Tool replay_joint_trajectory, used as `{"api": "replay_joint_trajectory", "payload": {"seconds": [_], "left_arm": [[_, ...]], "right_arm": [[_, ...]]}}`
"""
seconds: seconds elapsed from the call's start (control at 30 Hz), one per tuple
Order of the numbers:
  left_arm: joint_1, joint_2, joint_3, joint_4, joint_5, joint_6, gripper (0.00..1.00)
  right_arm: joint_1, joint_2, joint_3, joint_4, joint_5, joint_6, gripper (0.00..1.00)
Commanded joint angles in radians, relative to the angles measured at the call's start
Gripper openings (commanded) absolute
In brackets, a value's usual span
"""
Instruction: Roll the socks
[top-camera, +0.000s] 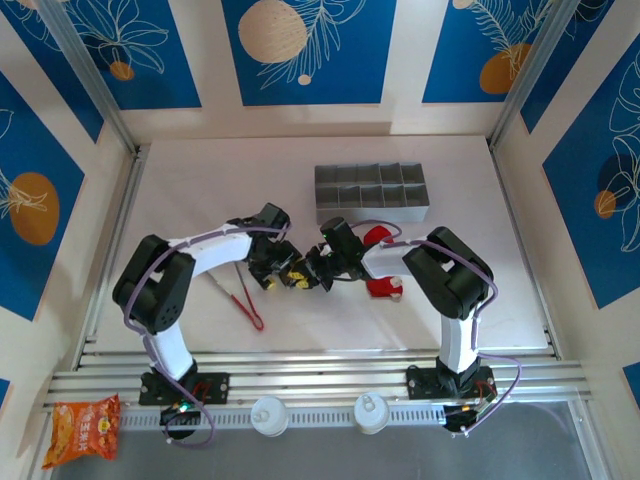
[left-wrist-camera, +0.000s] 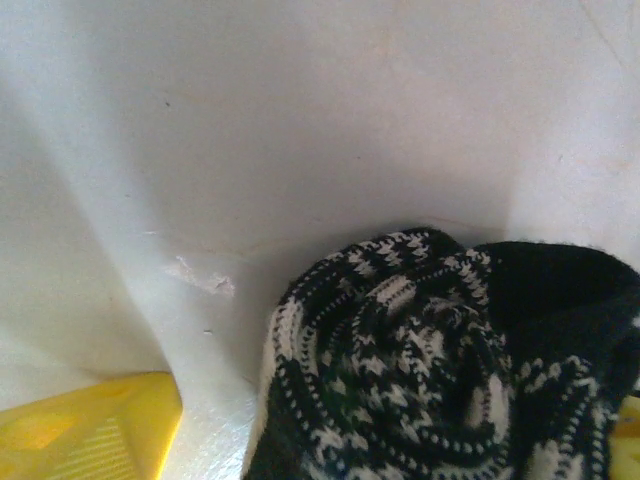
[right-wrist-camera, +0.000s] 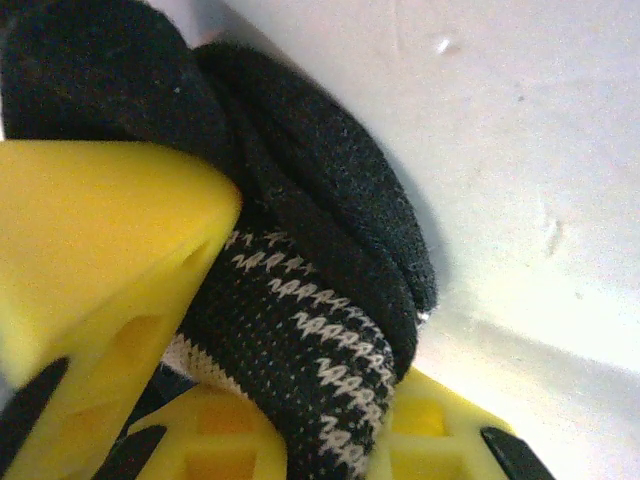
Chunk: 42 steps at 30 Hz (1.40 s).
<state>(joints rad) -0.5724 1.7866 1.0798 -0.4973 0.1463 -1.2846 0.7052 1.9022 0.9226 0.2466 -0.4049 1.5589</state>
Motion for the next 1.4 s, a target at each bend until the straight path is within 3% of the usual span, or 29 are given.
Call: {"api": "replay_joint_trajectory", "payload": {"seconds": [0.0,0.13,0.27,0.3,0.37,0.57,0.73,1.0,1.23,1.33,1.37], "left_arm": [[-0.034,0.121,0.017,0.041,0.009,0.004,0.72],[-0.055,0.162,0.059,-0.038,0.009,0.025,0.56],[-0.061,0.191,0.039,0.01,0.072,0.006,0.03],[-0.06,0.189,0.034,0.017,0.08,-0.003,0.0],[-0.057,0.179,0.024,0.033,0.1,-0.013,0.0],[-0.004,0.117,-0.012,0.081,0.202,-0.057,0.0],[0.063,0.079,0.009,0.092,0.349,-0.097,0.0],[0.161,0.105,0.075,0.128,0.647,-0.153,0.0],[0.201,0.094,0.113,0.128,0.74,-0.166,0.0],[0.205,0.091,0.125,0.115,0.742,-0.163,0.0],[0.205,0.091,0.13,0.11,0.742,-0.162,0.0]], "right_arm": [[-0.007,0.042,-0.04,-0.092,0.024,0.045,0.0],[-0.01,0.033,-0.047,-0.08,0.03,0.048,0.0],[-0.005,0.013,-0.042,-0.081,0.036,0.024,0.0],[-0.001,0.004,-0.04,-0.084,0.038,0.008,0.0],[0.006,-0.016,-0.025,-0.125,0.045,-0.034,0.03],[0.019,-0.175,-0.03,-0.23,0.143,-0.15,0.46],[-0.009,-0.331,-0.05,-0.269,0.183,-0.214,0.65],[-0.063,-0.447,-0.077,-0.308,0.121,-0.201,0.77],[-0.057,-0.462,-0.078,-0.392,0.106,-0.232,0.78],[-0.033,-0.457,-0.14,-0.262,0.096,-0.166,0.79],[-0.025,-0.459,-0.165,-0.193,0.103,-0.129,0.87]]}}
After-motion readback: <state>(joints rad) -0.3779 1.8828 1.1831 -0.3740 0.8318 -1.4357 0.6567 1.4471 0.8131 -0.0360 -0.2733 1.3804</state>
